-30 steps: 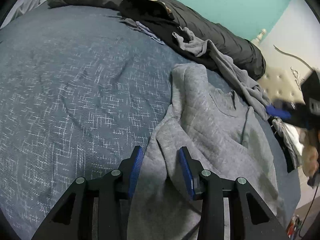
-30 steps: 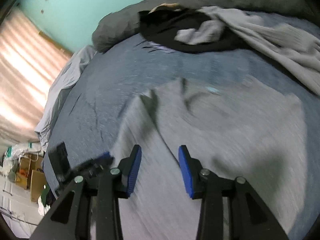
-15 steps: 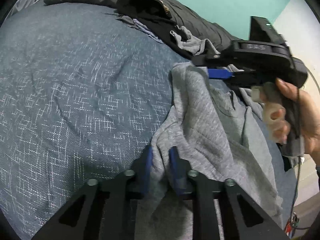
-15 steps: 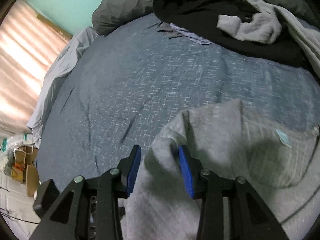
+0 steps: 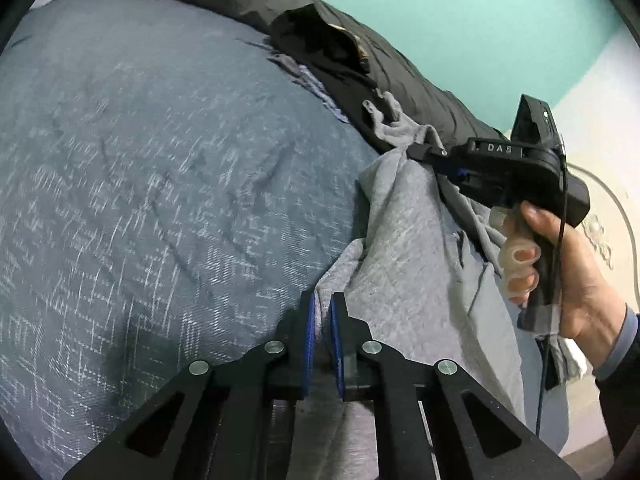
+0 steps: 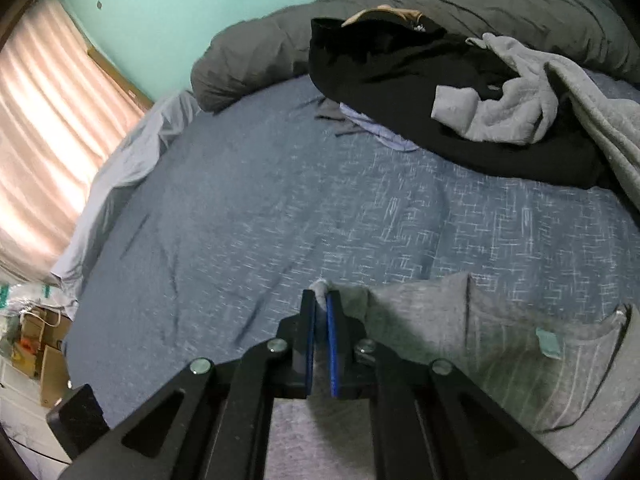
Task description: Fold clothes
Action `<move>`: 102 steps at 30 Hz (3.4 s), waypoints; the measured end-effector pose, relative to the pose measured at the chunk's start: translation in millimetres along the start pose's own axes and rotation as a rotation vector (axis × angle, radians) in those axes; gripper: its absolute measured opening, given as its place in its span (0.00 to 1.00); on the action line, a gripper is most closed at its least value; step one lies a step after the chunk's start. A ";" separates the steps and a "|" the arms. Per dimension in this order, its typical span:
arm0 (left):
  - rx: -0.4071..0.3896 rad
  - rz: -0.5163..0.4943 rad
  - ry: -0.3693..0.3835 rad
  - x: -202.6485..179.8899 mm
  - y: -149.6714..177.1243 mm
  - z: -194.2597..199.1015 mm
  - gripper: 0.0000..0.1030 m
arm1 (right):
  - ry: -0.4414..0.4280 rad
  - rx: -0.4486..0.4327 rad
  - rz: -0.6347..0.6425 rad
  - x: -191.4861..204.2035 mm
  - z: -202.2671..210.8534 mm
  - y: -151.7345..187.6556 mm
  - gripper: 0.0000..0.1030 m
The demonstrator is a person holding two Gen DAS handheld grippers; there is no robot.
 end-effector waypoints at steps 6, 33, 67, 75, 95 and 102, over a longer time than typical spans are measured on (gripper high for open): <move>-0.009 0.067 -0.044 18.0 -5.1 1.8 0.11 | 0.027 0.010 0.017 -4.9 -19.0 4.2 0.05; 0.088 -0.176 -0.083 -1.0 6.3 -9.5 0.51 | 0.093 0.160 0.185 5.3 -33.9 5.1 0.37; 0.011 -0.222 -0.066 -10.9 10.9 -4.2 0.11 | 0.028 0.110 -0.143 -9.2 -36.6 -6.0 0.08; 0.035 -0.188 -0.074 -1.8 16.2 -5.2 0.12 | 0.023 0.043 -0.138 -11.5 -37.3 -16.0 0.11; 0.016 -0.160 -0.094 0.0 13.9 -2.9 0.12 | -0.004 0.107 0.222 17.5 -44.7 25.5 0.03; 0.011 -0.045 -0.088 13.3 14.0 -3.3 0.12 | 0.096 0.155 0.207 14.0 -80.8 27.1 0.02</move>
Point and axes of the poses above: each gripper's, at about its wrist camera, not at the fingertips, and z roughly against the way its jaws point, x to its left, y to its underside, the point moved 10 cm from there along -z, roughly the way its jaws point, and after that the axes turned 7 degrees about -x, right-handed, at the moved point
